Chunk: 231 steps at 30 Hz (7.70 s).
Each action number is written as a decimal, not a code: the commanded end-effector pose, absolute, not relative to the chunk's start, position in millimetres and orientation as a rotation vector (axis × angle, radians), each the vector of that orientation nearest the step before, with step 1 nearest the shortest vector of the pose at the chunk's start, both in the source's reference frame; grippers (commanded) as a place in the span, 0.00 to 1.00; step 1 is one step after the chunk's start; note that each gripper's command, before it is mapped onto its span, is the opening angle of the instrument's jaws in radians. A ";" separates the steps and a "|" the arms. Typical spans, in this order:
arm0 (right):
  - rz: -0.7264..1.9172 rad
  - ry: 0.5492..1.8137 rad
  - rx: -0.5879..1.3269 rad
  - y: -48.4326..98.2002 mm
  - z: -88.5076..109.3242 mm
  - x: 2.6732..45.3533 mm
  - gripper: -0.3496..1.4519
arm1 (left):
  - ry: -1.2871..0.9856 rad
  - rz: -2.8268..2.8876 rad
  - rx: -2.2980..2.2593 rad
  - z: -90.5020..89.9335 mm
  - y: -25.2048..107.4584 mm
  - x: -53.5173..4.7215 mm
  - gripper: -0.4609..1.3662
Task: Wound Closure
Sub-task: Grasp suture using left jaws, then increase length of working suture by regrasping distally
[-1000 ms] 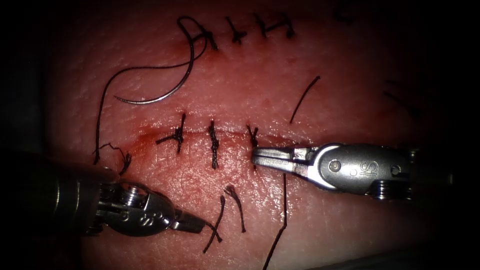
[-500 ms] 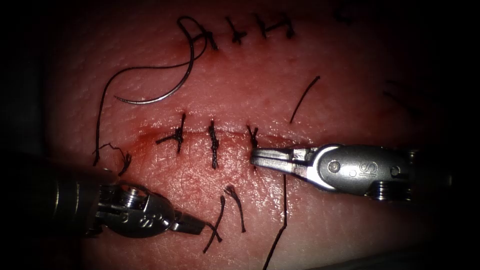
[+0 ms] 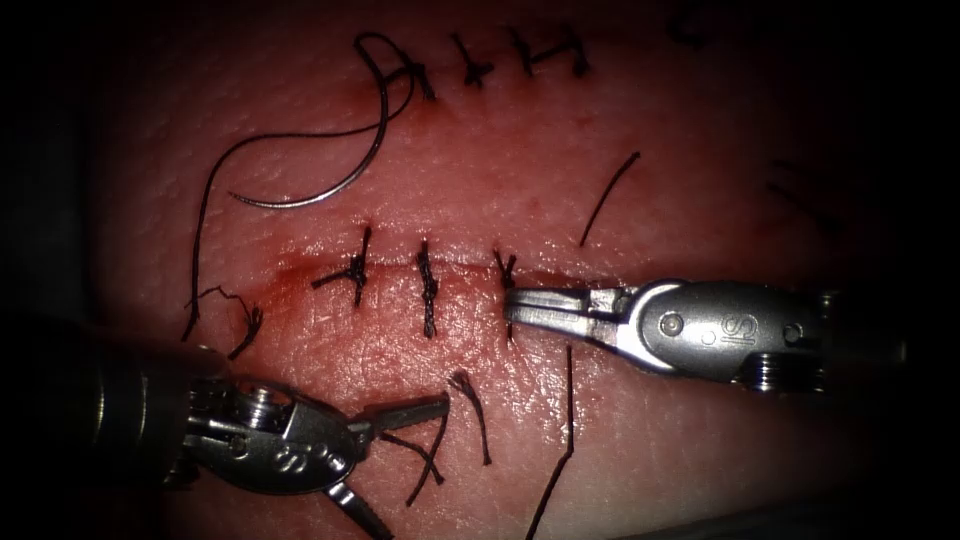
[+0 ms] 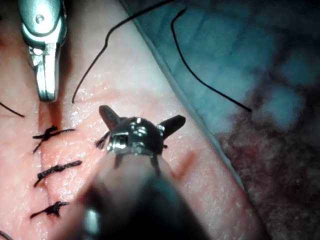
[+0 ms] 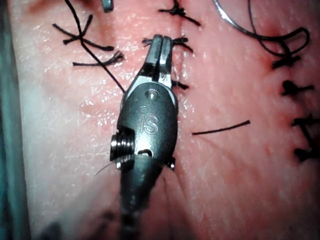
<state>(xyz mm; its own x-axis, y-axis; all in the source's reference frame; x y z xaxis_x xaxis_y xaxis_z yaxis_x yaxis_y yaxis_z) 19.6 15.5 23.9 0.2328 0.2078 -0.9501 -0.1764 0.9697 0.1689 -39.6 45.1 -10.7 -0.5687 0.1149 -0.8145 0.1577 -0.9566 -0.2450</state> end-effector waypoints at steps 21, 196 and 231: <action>0.283 1.271 0.000 16.7 25.1 16.0 0.00 | 0.247 -2.488 1.853 -14.1 46.8 -43.9 0.84; 0.168 1.110 0.031 20.6 33.2 11.9 0.00 | -0.128 -2.047 2.072 -17.0 47.0 -45.7 0.66; 0.176 1.087 0.047 20.3 34.5 11.8 0.00 | -0.218 -1.930 2.030 -18.1 45.4 -45.3 0.06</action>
